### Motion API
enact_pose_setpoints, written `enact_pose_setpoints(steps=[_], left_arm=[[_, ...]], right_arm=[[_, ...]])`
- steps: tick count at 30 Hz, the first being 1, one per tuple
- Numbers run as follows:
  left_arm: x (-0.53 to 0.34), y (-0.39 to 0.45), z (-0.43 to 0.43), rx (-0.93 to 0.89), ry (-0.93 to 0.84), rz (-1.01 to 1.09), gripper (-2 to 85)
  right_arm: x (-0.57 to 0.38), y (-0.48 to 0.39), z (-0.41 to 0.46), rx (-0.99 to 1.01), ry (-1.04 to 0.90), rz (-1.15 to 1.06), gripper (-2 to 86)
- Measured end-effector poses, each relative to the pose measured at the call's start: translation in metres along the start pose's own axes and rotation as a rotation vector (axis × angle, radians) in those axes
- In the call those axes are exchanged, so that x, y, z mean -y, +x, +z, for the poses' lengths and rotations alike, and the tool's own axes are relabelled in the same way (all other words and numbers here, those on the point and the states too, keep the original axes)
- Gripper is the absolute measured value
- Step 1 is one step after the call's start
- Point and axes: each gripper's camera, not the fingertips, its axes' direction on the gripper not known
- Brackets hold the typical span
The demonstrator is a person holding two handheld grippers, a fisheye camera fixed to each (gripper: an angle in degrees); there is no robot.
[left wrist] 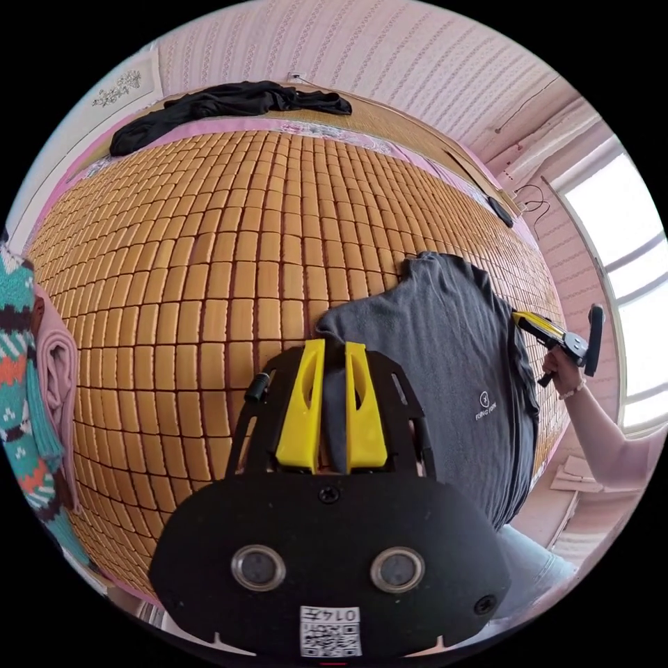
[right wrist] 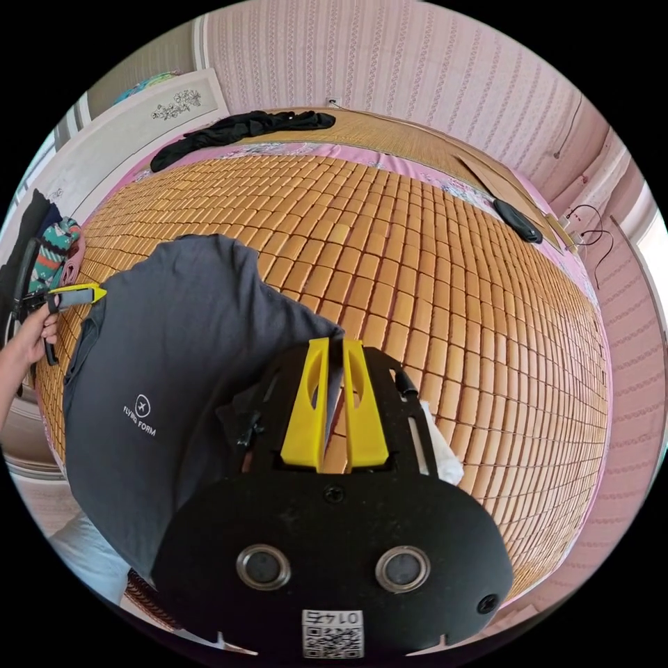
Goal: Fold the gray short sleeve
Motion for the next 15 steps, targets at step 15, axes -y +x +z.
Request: enact_pose_setpoints(steps=[15], left_arm=[[0.002, -0.026, -0.047, -0.06, 0.037, 0.0, -0.9]], right_arm=[[0.009, -0.01, -0.034, -0.065, 0.031, -0.04, -0.3]])
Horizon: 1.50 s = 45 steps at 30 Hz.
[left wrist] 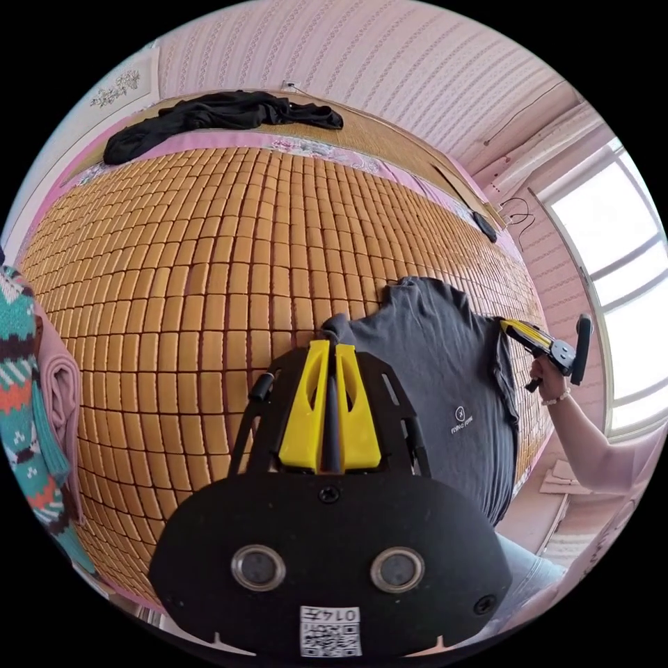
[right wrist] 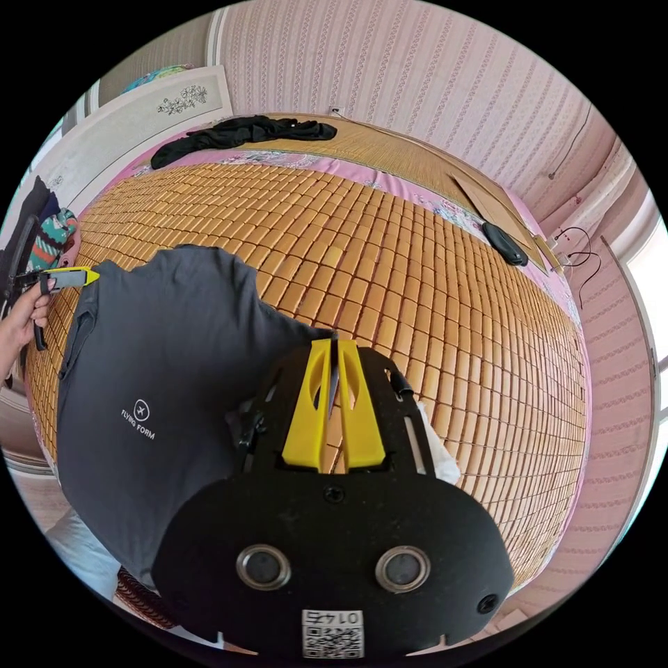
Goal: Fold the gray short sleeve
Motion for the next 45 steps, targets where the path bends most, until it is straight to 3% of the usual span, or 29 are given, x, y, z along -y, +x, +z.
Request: enact_pose_setpoints(steps=[11, 16, 31, 41, 45], left_arm=[[0.044, 0.012, -0.052, -0.03, 0.161, 0.028, -1.0], [0.05, 0.011, -0.038, 0.009, 0.109, 0.051, -1.0], [-0.016, 0.014, -0.104, -0.048, 0.138, 0.147, -0.9], [-0.102, 0.03, -0.179, -0.139, 0.177, 0.21, -0.9], [-0.167, 0.036, -0.195, -0.201, 0.087, 0.245, -0.8]], right_arm=[[0.032, 0.028, -0.038, -0.052, 0.059, -0.015, -0.5], [0.035, 0.041, -0.037, -0.077, 0.037, -0.011, -0.6], [-0.019, 0.014, -0.091, -0.078, 0.066, -0.099, -0.5], [-0.114, 0.049, -0.17, 0.172, 0.162, 0.073, -0.5], [-0.191, 0.044, -0.202, 0.216, 0.114, 0.078, -0.5]])
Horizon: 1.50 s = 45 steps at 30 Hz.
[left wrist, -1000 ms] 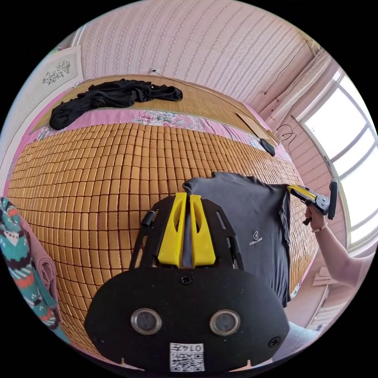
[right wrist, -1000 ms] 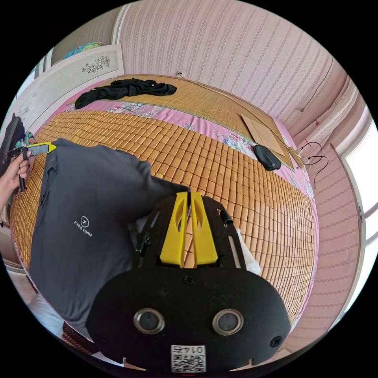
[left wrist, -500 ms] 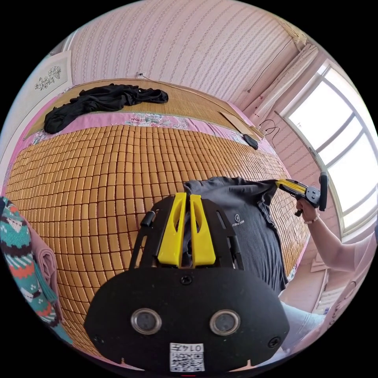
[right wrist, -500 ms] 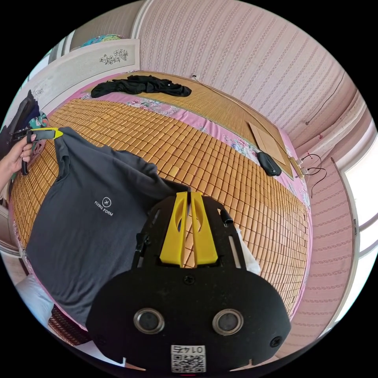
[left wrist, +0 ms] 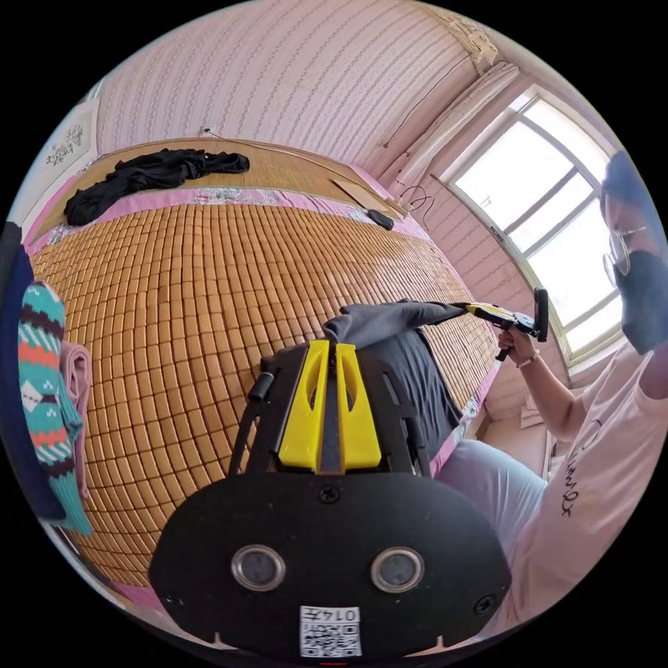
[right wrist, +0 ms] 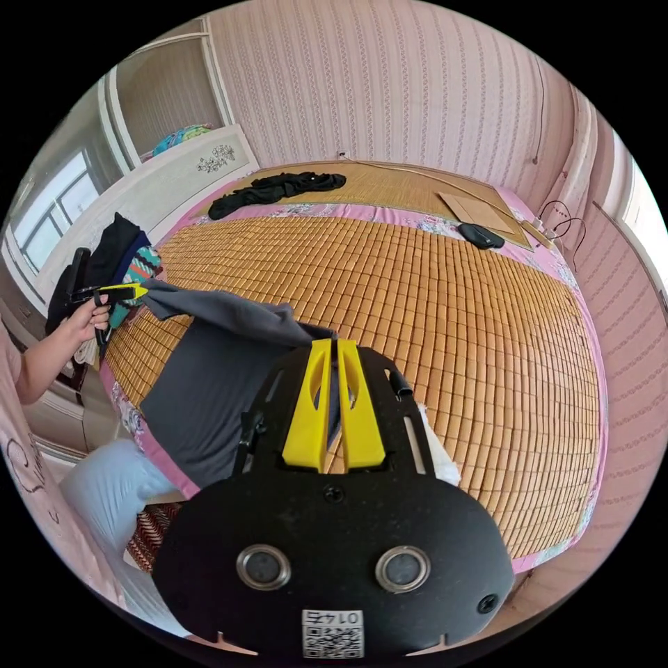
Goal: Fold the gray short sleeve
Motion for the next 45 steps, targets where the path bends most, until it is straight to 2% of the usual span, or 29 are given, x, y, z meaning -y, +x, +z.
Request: enact_pose_setpoints(steps=[3, 7, 10, 16, 21, 26, 31, 36, 40, 45], left_arm=[[-0.058, 0.009, 0.008, 0.022, -0.119, -0.013, -0.8], [-0.126, -0.004, 0.031, 0.016, -0.197, -0.159, -0.7], [-0.148, -0.009, 0.037, 0.03, -0.168, -0.194, -0.5], [-0.174, 0.001, 0.037, 0.045, -0.146, -0.131, 1.8], [-0.216, 0.043, -0.015, 0.093, -0.05, -0.127, 2.3], [-0.28, 0.099, -0.069, 0.165, -0.011, -0.108, 2.3], [-0.318, 0.129, -0.084, 0.113, 0.013, -0.146, 3.5], [-0.312, 0.141, -0.067, 0.102, -0.044, -0.147, 4.7], [-0.263, 0.148, -0.031, 0.083, -0.071, -0.076, 5.3], [-0.187, 0.153, 0.031, 0.052, -0.1, -0.05, 6.4]], right_arm=[[-0.054, -0.008, 0.007, -0.006, -0.133, 0.017, -0.5], [-0.106, -0.012, 0.032, 0.066, -0.176, 0.109, -0.5], [-0.125, -0.023, 0.041, 0.004, -0.175, 0.091, -0.5], [-0.159, -0.034, 0.042, -0.054, -0.182, 0.069, -0.2], [-0.203, -0.061, -0.009, 0.025, -0.1, 0.208, 2.8], [-0.23, -0.11, -0.044, -0.025, -0.105, 0.167, 7.7], [-0.232, -0.145, -0.043, 0.012, -0.127, 0.112, 8.3], [-0.192, -0.17, -0.015, 0.024, -0.176, 0.015, 8.9], [-0.151, -0.175, 0.014, 0.04, -0.169, -0.011, 8.9], [-0.095, -0.182, 0.082, -0.021, -0.259, -0.078, 9.1]])
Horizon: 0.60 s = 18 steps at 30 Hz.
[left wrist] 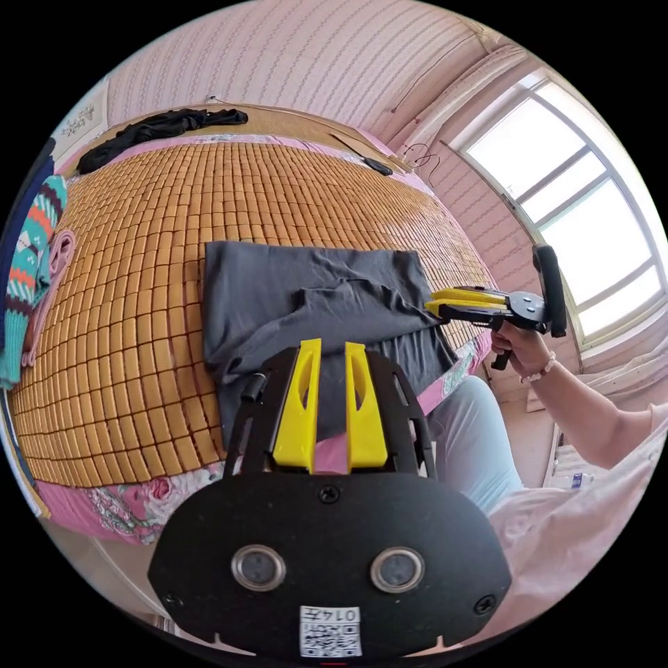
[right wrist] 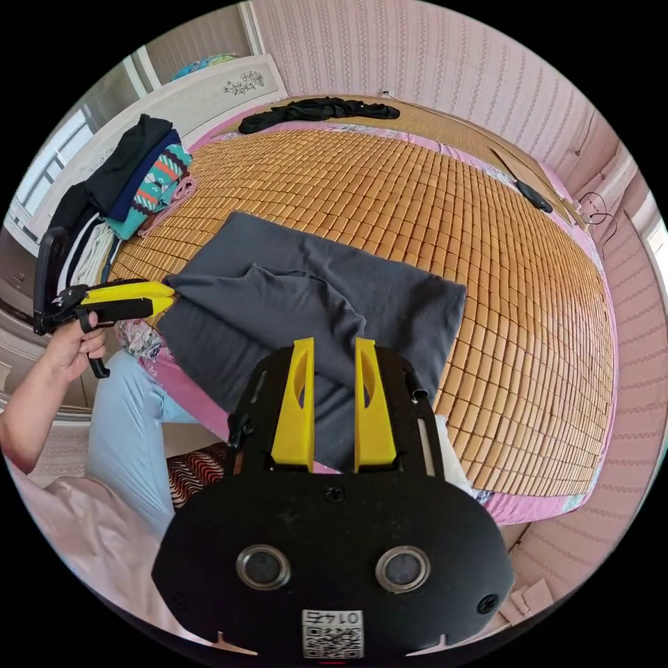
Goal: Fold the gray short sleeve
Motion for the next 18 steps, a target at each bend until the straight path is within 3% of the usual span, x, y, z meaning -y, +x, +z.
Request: enact_pose_setpoints(steps=[8, 18], left_arm=[[0.081, 0.016, 0.081, 0.13, -0.106, 0.037, 6.9], [0.081, 0.011, 0.116, 0.108, -0.183, 0.07, -0.7]], right_arm=[[0.055, -0.02, 0.053, -0.153, -0.131, -0.081, 9.5], [0.065, -0.031, 0.093, -0.096, -0.203, -0.064, 1.7]])
